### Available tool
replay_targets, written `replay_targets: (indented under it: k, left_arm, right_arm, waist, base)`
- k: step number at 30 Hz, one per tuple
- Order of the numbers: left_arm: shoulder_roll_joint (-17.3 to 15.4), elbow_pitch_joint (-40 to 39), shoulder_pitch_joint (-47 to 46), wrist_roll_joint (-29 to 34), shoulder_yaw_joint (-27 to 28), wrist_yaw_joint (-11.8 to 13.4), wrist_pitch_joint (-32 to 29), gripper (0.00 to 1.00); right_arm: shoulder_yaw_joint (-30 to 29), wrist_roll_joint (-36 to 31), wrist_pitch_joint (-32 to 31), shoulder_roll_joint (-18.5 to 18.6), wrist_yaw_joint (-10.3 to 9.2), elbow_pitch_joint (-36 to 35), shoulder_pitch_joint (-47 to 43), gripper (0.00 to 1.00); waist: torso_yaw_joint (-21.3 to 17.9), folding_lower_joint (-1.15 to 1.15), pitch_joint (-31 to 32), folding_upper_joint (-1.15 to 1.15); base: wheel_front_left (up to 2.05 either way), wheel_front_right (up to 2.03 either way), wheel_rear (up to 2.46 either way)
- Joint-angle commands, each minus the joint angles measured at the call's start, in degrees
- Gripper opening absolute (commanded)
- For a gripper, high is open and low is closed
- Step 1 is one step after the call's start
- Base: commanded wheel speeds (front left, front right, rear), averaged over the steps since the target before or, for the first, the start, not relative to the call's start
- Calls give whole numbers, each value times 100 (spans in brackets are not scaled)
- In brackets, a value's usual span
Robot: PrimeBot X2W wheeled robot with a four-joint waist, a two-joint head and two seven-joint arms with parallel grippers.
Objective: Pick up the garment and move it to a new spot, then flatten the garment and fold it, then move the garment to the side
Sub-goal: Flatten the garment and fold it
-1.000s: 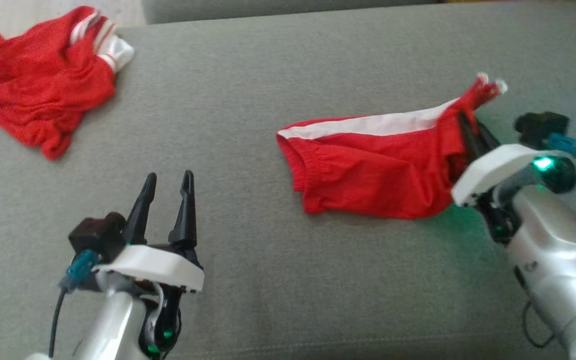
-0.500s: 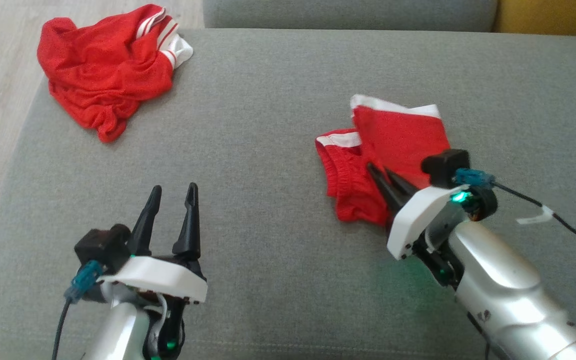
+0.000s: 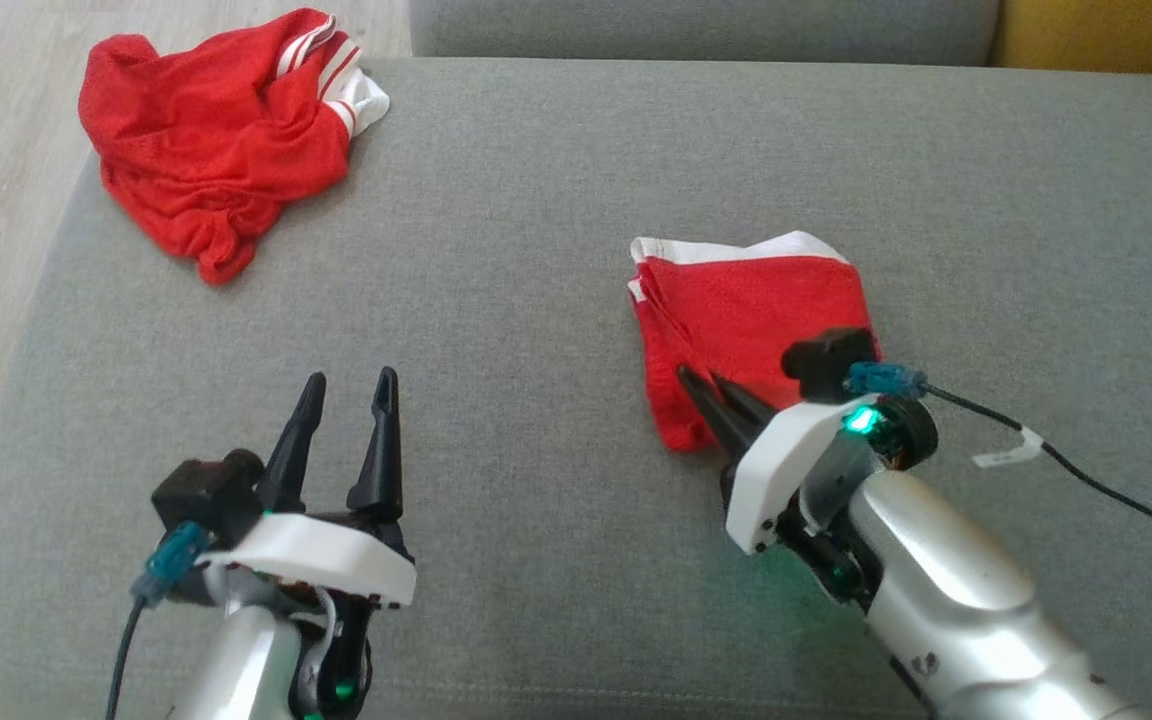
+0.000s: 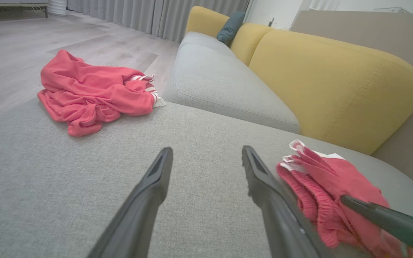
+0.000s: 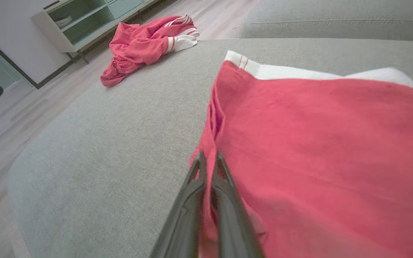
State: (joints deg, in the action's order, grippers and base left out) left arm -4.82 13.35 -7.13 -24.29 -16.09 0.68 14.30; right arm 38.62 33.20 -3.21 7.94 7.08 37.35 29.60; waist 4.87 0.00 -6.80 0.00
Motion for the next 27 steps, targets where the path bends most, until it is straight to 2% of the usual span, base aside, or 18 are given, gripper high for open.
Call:
replay_targets:
  k: [1,2,3,4,5,15,19,20,25,26,27]
  left_arm:
    - [-2,-154,-138,46,206,-29,70,100]
    - [2,-146,-137,50,212,-36,70,100]
    - [5,-140,-137,55,217,-42,70,100]
    - [8,-136,-138,60,224,-47,70,100]
    - [10,-133,-140,66,231,-53,70,100]
    - [43,-106,-142,116,264,-81,70,100]
    - [57,-100,-136,131,256,-91,70,100]
    - [61,-102,-133,137,254,-95,70,100]
    - [67,-115,-143,150,255,-109,70,100]
    - [67,-116,-148,153,253,-114,70,100]
    - [68,-115,-155,155,252,-118,70,100]
  right_arm:
    - [46,-38,18,-97,41,-161,63,0]
    - [45,-46,43,-120,41,-144,65,0]
    - [47,-59,67,-139,41,-123,72,16]
    - [59,-67,86,-156,41,-107,80,50]
    - [81,-65,111,-171,41,-105,85,100]
    - [174,70,454,-50,41,-413,46,100]
    - [-125,106,759,83,41,-653,-7,100]
    - [-354,76,889,160,41,-739,-33,100]
    - [-750,-257,1011,384,41,-720,-116,100]
    - [-764,-326,995,404,41,-695,-142,82]
    - [-761,-393,965,419,41,-661,-169,49]
  waist:
    - [-5,0,2,0]
    - [-11,0,3,0]
    - [-16,0,3,0]
    - [-22,0,2,0]
    - [-28,0,0,0]
    - [-143,0,-10,0]
    - [-190,0,-3,0]
    - [-209,0,-5,0]
    - [-220,0,-38,0]
    - [-217,0,-49,0]
    - [-214,0,-61,0]
  base:
    - [0,0,0]
    - [0,0,0]
    - [0,0,0]
    - [0,0,0]
    - [0,0,0]
    - [0,0,0]
    - [0,0,0]
    - [0,0,0]
    - [0,0,0]
    - [0,0,0]
    - [0,0,0]
